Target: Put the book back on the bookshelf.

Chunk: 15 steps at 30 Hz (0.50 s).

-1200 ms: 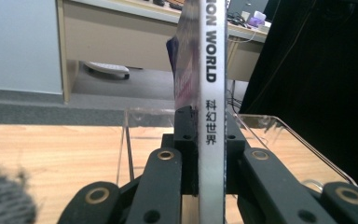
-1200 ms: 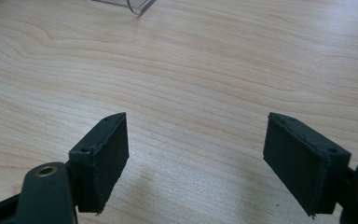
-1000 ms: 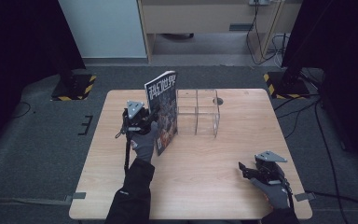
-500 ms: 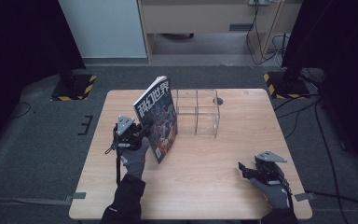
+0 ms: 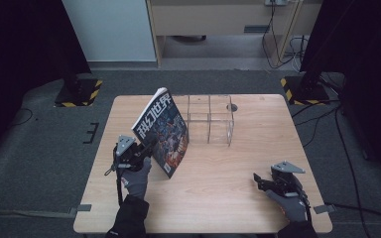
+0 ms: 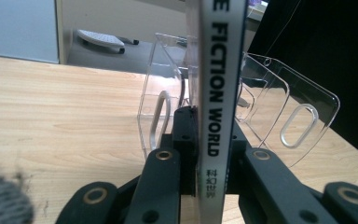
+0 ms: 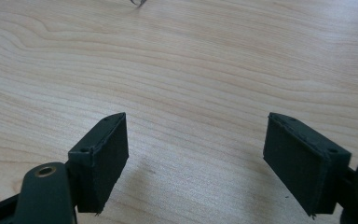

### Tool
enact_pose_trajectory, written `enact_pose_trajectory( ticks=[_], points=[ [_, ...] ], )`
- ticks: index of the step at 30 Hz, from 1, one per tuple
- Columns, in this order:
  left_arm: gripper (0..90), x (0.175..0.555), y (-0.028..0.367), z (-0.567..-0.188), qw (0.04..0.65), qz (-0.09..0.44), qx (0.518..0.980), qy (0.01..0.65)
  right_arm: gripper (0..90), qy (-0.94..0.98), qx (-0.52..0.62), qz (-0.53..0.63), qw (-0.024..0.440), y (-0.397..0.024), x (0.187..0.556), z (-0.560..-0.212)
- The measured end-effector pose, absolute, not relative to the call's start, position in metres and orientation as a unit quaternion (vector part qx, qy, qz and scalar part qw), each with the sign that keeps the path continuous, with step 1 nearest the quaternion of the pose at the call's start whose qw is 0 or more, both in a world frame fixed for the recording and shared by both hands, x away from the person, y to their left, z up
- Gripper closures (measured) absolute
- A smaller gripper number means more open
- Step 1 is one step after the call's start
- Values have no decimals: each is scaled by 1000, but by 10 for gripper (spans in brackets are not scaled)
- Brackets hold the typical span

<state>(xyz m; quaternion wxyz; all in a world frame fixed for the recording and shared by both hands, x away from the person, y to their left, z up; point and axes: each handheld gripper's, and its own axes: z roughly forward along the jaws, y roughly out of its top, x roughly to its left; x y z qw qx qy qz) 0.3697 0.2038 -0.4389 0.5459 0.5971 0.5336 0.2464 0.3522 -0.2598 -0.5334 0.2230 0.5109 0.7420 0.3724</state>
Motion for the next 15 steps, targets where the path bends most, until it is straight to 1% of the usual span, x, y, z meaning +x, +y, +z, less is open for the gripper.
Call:
enact_pose_trajectory(
  ticks=[9,12,14,15],
  points=[
    [757,382,208,-431,548,257,600,523,219,744,510,371,222,-259,353,-534],
    [766,385,207,-428,545,260,600,525,219,742,512,372,221,-259,353,-534],
    [804,386,207,-425,546,255,596,531,219,743,512,372,221,-260,353,-534],
    [809,387,207,-424,544,255,595,534,218,742,512,372,221,-260,353,-534]
  ],
)
